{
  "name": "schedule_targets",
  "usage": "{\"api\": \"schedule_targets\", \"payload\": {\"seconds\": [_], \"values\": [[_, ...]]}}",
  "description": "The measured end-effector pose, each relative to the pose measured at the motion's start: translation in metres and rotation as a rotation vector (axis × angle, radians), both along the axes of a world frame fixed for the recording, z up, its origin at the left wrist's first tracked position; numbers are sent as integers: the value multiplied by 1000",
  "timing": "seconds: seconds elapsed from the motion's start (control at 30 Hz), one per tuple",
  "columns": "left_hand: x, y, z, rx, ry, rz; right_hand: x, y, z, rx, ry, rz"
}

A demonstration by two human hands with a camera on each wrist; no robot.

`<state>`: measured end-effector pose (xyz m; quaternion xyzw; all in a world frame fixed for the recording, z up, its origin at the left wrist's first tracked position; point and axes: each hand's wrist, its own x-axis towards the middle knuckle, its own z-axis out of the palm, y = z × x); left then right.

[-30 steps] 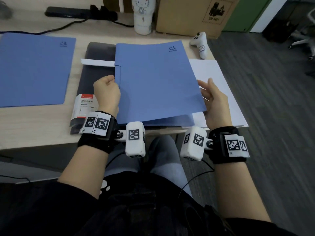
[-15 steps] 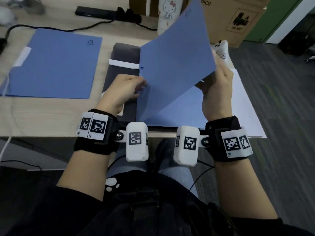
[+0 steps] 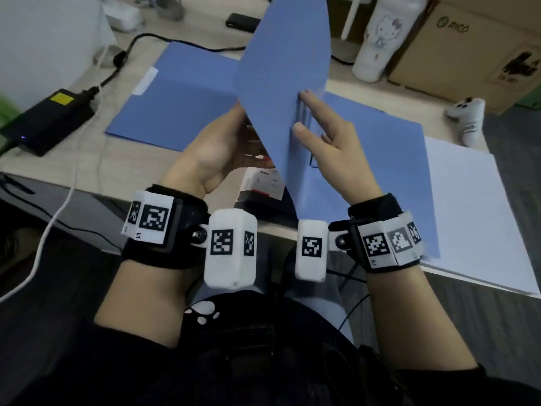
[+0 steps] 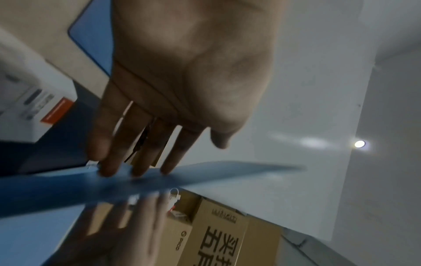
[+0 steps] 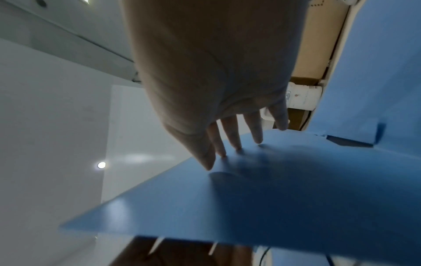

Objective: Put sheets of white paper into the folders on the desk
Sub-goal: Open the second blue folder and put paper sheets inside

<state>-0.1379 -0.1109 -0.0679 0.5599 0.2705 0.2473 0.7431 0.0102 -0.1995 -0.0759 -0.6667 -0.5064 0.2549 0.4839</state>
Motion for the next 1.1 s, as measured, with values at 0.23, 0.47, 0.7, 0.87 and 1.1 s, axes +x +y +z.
{"api": "schedule_targets", "payload": {"seconds": [0.23,0.47,0.7,0.87,1.1], "values": [[-28,21,-7,-142,-314,381,-12,17,-26,-355,-183,-54],[-46,33,-17,-69,-44,835,-12,26,-38,-604,-309,-36],[-41,42,-32,256,252,956,-9,25,-42,-655,-349,5],[-24,38,-28,427,365,833,-1,25,-39,-678,-376,51],[20,27,-33,647,453,384,20,21,-26,-578,-236,106]]}}
